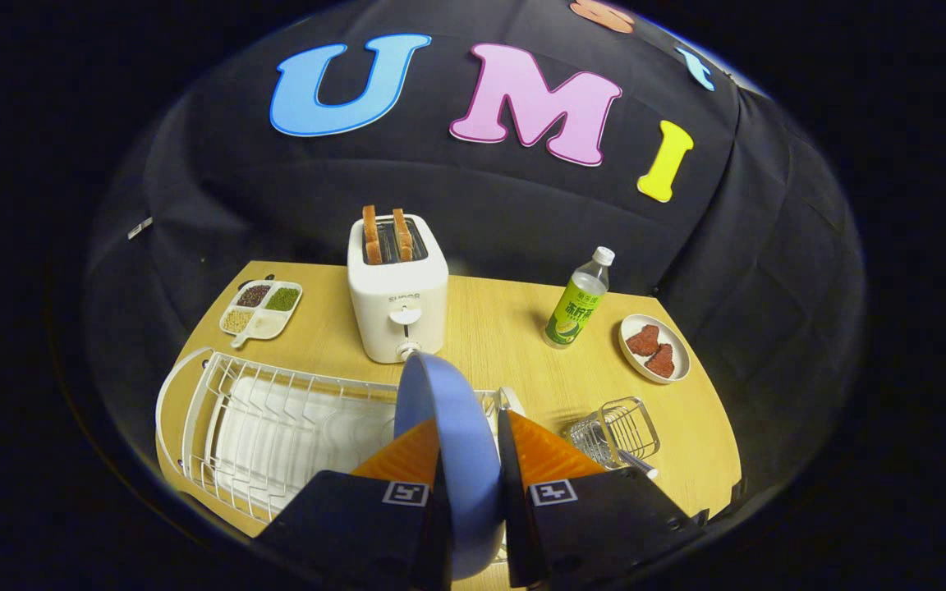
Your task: Take the plate from the dish rack, then take the spoon from the basket and place it into the plate.
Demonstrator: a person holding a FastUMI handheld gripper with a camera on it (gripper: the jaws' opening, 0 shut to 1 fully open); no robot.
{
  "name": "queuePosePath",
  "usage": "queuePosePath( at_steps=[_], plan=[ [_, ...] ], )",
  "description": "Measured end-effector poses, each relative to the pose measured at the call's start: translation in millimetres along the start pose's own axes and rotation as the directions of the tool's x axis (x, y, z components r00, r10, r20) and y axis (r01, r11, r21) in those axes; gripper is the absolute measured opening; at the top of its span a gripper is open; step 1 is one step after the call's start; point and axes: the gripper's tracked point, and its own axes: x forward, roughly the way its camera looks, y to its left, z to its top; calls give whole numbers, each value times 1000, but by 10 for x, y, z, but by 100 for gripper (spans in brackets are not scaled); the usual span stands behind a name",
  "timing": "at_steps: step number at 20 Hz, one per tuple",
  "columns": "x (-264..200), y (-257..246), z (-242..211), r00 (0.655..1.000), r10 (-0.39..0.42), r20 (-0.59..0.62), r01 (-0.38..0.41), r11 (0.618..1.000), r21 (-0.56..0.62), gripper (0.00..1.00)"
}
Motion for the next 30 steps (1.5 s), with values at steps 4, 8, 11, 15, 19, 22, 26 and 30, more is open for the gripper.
queuePosePath(
  at_steps=[4,8,11,15,19,22,26,30],
  plan=[
    [6,-84,-8,1000,15,-1,-15,998,58,28],
    [-34,-180,-107,996,89,-28,-85,988,130,27],
    [-221,-279,-140,982,185,-34,-176,967,185,27],
    [-644,-590,-27,963,269,33,-270,944,188,27],
    [-1084,-1004,-115,944,319,89,-330,928,174,27],
    [-1316,-1319,-370,933,353,74,-361,906,223,27],
    [-1402,-1854,-815,935,354,31,-347,893,288,27],
    [-1378,-2220,-1404,940,339,-34,-296,862,410,27]
  ],
)
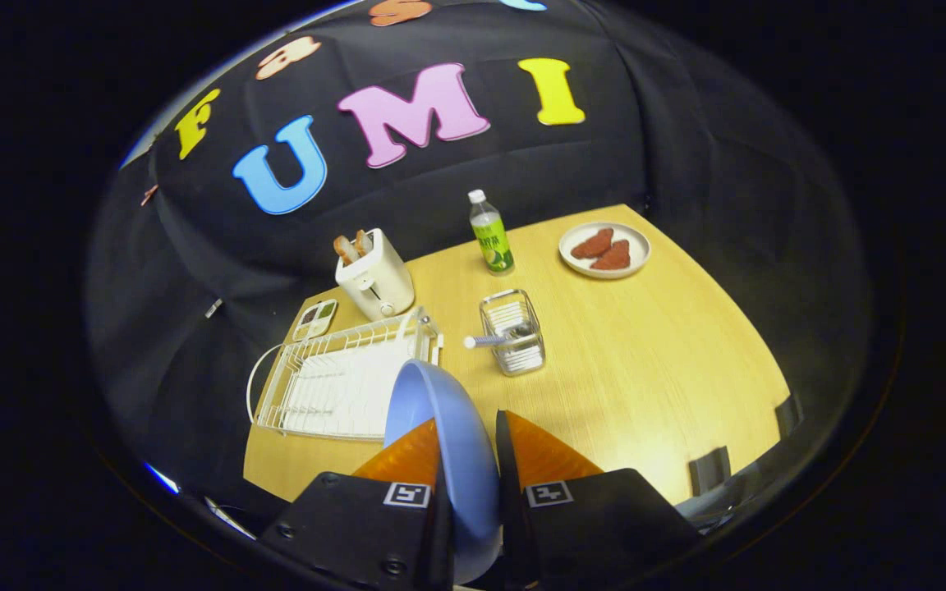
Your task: Take the plate from the dish rack, then take the spoon from the basket and place it into the plate.
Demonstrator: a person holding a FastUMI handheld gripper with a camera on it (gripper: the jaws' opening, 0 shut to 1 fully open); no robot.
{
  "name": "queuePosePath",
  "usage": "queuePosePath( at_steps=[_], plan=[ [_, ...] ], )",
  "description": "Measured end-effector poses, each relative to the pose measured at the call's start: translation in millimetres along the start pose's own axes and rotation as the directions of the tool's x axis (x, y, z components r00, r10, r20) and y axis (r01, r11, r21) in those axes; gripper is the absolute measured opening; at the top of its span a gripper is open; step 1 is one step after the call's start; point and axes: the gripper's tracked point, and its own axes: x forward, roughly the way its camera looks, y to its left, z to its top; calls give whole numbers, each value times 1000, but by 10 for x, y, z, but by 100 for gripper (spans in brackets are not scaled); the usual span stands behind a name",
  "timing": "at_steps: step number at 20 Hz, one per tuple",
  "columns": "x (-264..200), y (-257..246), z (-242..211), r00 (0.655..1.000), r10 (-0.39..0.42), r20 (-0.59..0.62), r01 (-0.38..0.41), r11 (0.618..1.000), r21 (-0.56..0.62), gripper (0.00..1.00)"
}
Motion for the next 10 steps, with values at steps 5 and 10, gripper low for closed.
queuePosePath(
  at_steps=[5,10],
  plan=[
    [278,-451,-300,997,-1,-81,7,997,74,27],
    [833,-701,-320,993,17,-119,-2,993,121,27]
  ],
)
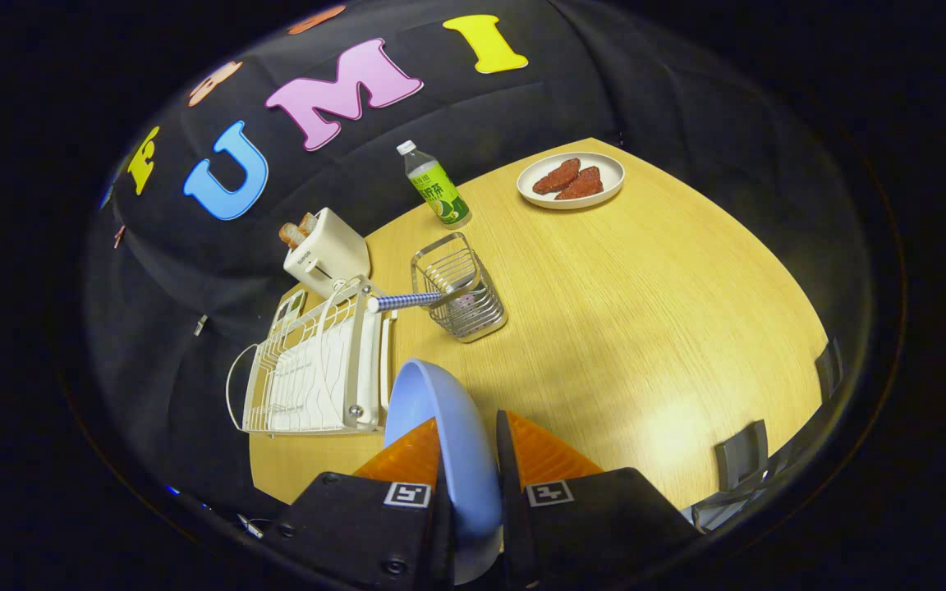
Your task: Take the plate from the dish rack, then take the spoon from the basket and place it into the plate.
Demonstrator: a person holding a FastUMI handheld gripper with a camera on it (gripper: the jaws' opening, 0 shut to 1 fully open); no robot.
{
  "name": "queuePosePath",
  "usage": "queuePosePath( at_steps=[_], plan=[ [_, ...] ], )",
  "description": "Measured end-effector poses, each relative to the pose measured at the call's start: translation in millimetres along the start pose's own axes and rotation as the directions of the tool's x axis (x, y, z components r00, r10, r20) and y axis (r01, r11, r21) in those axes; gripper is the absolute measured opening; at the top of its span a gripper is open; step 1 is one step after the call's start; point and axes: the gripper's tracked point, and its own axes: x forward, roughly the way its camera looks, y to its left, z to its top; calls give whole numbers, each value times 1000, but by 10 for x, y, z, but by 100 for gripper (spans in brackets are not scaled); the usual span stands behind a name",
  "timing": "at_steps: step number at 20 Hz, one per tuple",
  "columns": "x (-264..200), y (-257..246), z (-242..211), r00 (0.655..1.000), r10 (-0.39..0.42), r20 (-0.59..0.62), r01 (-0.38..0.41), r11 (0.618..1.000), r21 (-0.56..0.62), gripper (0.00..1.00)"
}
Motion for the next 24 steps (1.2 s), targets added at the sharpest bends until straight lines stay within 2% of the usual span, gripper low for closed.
queuePosePath(
  at_steps=[4,7,9,11,13,14,15,16,17,19,24],
  plan=[
    [317,-211,35,999,-11,-42,11,1000,-8,28],
    [402,-316,-19,997,10,-76,-12,1000,-23,30],
    [468,-405,13,997,16,-78,-21,998,-53,27],
    [504,-481,45,997,21,-79,-27,996,-84,35],
    [499,-506,147,998,41,-56,-49,990,-134,39],
    [485,-502,224,998,60,-28,-64,981,-183,61],
    [473,-461,301,996,85,8,-80,966,-246,73],
    [423,-411,387,992,116,53,-93,943,-318,96],
    [375,-352,494,984,147,103,-96,916,-389,99],
    [254,-140,630,958,227,176,-111,858,-502,98],
    [230,368,687,913,367,180,-160,726,-669,98]
  ],
)
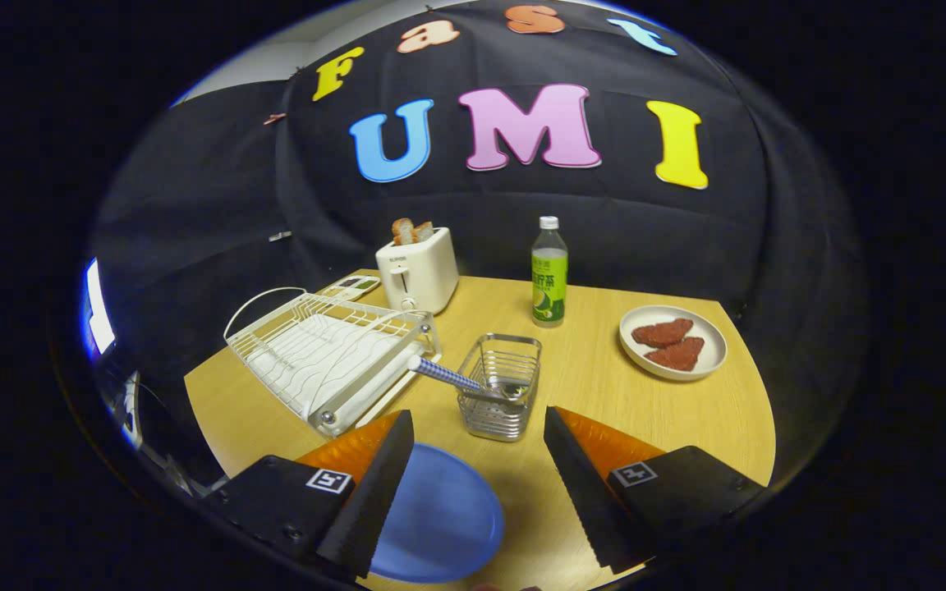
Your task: Take the plate from the dish rack, then take the spoon from the basket and place it into the plate.
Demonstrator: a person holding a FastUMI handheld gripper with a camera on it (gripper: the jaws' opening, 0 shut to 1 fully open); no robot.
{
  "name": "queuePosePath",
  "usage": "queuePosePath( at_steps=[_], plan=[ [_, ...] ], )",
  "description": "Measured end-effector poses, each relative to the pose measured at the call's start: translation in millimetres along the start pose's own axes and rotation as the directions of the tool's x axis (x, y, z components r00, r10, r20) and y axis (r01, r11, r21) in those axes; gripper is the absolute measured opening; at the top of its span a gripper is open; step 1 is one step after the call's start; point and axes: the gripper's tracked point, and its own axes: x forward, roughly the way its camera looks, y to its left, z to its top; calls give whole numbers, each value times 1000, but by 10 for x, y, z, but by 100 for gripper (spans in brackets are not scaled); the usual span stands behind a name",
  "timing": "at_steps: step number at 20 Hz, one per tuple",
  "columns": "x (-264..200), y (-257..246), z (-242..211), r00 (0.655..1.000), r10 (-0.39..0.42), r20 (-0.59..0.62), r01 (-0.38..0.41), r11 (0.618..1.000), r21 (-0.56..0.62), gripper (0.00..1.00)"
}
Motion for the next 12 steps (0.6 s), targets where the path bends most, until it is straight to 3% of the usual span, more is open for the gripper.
queuePosePath(
  at_steps=[4,12],
  plan=[
    [332,146,144,999,32,34,-26,986,-164,98],
    [819,272,142,998,43,41,-33,971,-236,92]
  ],
)
